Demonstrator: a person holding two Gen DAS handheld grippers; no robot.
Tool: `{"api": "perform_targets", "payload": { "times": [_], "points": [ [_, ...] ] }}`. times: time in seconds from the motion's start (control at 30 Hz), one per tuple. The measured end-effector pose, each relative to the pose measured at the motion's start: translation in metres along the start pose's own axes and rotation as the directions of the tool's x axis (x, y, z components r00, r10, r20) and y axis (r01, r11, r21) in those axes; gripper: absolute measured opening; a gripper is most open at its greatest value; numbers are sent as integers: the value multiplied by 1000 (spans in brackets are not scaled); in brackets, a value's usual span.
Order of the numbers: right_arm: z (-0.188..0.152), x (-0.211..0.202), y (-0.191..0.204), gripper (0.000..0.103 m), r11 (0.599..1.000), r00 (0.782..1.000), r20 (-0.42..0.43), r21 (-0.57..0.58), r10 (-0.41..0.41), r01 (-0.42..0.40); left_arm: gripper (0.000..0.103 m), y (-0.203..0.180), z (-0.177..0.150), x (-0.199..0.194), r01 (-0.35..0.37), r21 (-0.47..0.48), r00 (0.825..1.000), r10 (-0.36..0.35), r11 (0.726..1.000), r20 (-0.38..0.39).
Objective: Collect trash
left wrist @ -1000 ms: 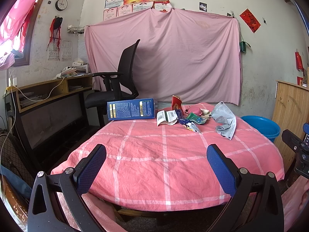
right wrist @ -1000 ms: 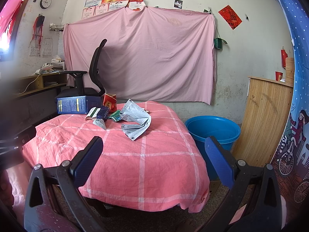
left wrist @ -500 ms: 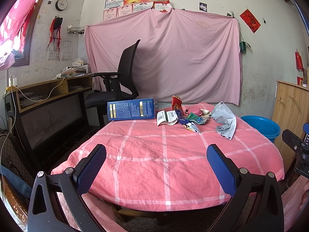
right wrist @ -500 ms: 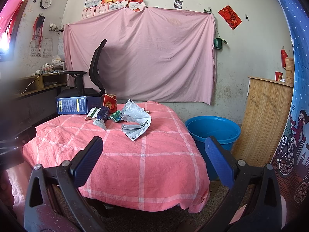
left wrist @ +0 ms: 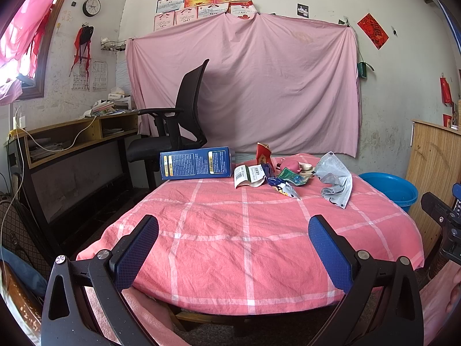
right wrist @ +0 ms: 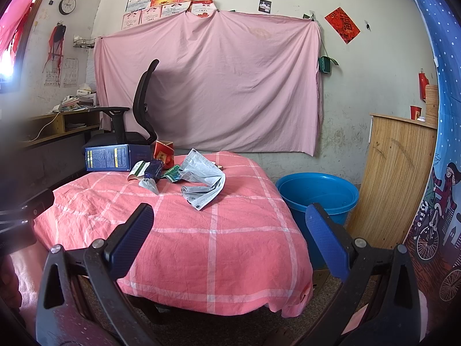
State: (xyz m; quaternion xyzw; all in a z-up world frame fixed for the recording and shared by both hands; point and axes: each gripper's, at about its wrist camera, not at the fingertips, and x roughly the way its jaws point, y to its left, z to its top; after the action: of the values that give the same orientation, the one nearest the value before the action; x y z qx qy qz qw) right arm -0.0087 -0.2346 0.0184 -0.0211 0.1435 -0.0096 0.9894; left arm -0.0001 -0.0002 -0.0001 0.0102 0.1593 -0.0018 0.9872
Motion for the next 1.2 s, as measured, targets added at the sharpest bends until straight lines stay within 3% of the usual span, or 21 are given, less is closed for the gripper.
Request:
{"api": "perform_targets", "payload": {
  "times": [0.5, 0.7, 0.93, 1.2],
  "points": [
    [3, 1, 0, 103, 1000, 1000, 10, 10, 11, -11, 102, 4, 5, 3, -1, -21, 1000, 1, 1000, 3],
    [21, 9, -1, 103, 1000, 998, 56, 21, 16, -17, 102, 4, 37, 5, -3, -45, 999, 4, 999, 41],
    [50, 48, -2, 103, 999, 994, 97, 12, 46, -48, 102, -1, 63, 49, -5, -40, 998, 7, 999, 62],
    [71, 108, -2, 103, 997, 993, 92, -31, 79, -77, 102, -4, 76, 117, 43, -28, 999, -42, 999, 22]
  ]
}}
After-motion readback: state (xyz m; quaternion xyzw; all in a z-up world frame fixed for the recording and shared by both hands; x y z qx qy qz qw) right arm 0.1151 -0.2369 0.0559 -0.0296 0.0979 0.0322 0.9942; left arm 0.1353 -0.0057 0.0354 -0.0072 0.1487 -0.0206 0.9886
